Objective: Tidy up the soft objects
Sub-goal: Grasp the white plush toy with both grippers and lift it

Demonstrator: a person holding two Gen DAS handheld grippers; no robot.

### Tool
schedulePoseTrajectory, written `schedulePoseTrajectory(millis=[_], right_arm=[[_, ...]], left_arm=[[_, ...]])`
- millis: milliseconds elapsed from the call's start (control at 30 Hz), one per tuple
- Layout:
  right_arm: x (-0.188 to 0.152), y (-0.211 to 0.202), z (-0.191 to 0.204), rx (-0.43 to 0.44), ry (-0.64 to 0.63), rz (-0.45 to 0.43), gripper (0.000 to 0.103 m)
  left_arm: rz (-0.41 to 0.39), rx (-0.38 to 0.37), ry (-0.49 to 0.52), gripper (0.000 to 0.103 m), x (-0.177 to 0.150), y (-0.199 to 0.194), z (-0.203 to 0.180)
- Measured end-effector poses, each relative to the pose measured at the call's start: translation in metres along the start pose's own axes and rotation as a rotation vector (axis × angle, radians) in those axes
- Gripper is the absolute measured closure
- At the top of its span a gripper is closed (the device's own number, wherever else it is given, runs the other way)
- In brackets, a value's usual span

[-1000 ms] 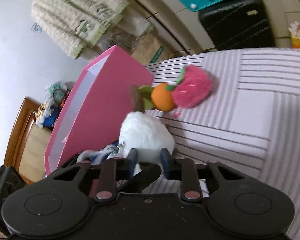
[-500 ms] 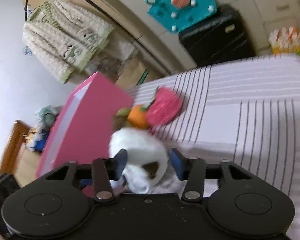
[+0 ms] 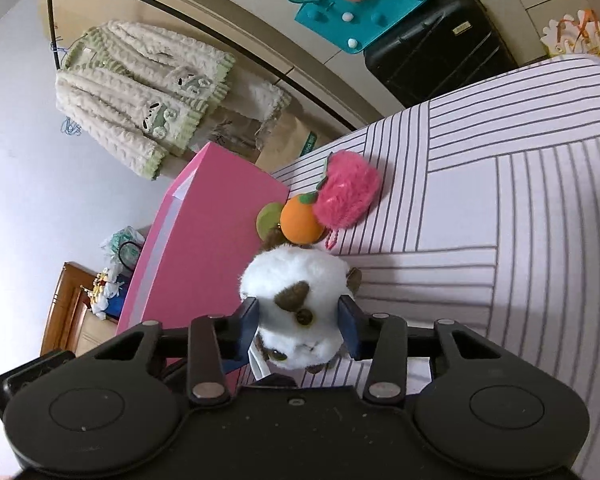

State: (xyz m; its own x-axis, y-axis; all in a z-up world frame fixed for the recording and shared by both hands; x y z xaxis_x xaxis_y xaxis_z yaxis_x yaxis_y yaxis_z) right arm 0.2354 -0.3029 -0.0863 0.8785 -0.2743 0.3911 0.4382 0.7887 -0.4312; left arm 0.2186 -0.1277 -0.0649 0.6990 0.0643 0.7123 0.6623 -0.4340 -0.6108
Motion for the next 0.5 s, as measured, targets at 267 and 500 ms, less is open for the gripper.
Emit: schedulePoseTrajectory(millis=[267,500], right_arm=[[-0.03,-0.033,0.001,-0.072,-0.041,-0.023,0.053],[-0.032,-0.054,-0.002,-0.097,-0.139,-0.056,0.04]], left_arm=[[0.055,-0.075,0.076,0.021,-0.009,-0.012,-0.011],[0.02,-0.004,0.209,0.02,-0.019,-0.012,-0.02]])
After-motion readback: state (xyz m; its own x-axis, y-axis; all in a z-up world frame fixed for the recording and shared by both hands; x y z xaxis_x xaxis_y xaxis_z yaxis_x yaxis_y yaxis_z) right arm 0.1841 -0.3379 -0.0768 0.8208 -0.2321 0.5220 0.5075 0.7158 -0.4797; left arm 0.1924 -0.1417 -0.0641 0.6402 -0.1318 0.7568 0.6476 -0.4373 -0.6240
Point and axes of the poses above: each gripper's, at about its wrist camera, not at the fingertips, and y roughly the way its jaws point, z to its left, x to its top, the point moved 2 cm from there along y, roughly the way its jaws point, and after that the axes turned 6 degrees about x, right-handed, at the moved point
